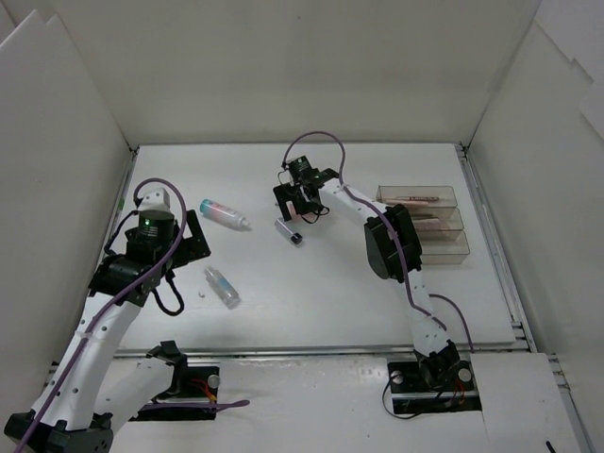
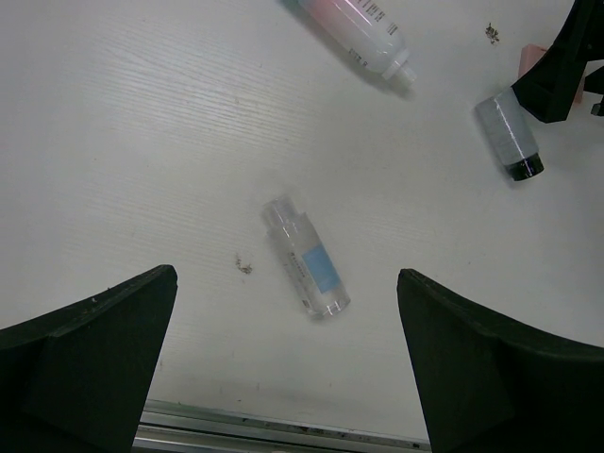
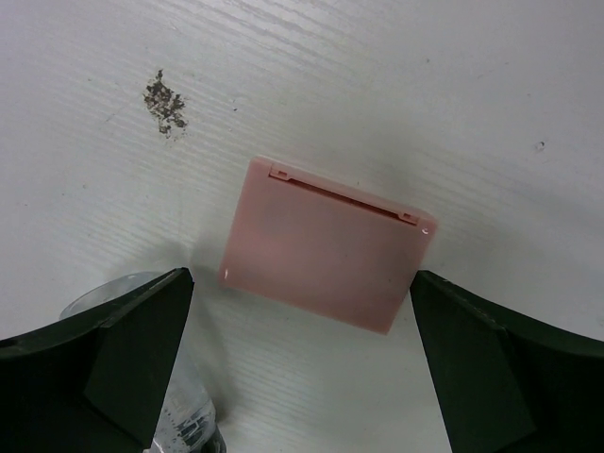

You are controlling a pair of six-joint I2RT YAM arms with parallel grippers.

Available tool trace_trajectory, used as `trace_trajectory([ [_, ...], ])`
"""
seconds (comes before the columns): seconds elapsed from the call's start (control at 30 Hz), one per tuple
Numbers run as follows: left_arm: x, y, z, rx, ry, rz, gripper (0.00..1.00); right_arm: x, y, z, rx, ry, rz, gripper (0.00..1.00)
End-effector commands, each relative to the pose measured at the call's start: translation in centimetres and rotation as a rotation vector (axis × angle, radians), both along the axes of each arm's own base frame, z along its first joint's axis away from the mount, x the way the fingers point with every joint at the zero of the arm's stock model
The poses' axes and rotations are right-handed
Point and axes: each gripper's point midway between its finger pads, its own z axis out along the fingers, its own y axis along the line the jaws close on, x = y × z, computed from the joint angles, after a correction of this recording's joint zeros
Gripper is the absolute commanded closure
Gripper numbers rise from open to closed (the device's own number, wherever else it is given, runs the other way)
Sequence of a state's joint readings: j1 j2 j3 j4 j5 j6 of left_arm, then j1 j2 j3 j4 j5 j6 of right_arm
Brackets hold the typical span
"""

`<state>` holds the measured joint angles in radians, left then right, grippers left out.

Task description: Organize the makeup

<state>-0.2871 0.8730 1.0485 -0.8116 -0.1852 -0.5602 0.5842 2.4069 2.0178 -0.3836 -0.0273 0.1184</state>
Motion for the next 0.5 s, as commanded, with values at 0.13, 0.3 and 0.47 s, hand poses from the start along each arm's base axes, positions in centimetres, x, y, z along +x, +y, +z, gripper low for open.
trace_trajectory([
  [0.13,0.5,-0.1,0.6,-0.006,-0.033,0.009,0.02,-0.1,0.5,0.7,0.02,0.002,-0.02,0.03],
  [0.3,0.6,-0.1,0.7,-0.004,-0.031,0.006,0.02,-0.5,-0.6,-0.6,-0.014,0.028,-0.103,0.09],
  [0.47,0.5,-0.2,0.6,-0.007,-0.027,0.003,0.02,-0.3,-1.3,-1.4,-0.033,0.033,-0.163,0.17],
])
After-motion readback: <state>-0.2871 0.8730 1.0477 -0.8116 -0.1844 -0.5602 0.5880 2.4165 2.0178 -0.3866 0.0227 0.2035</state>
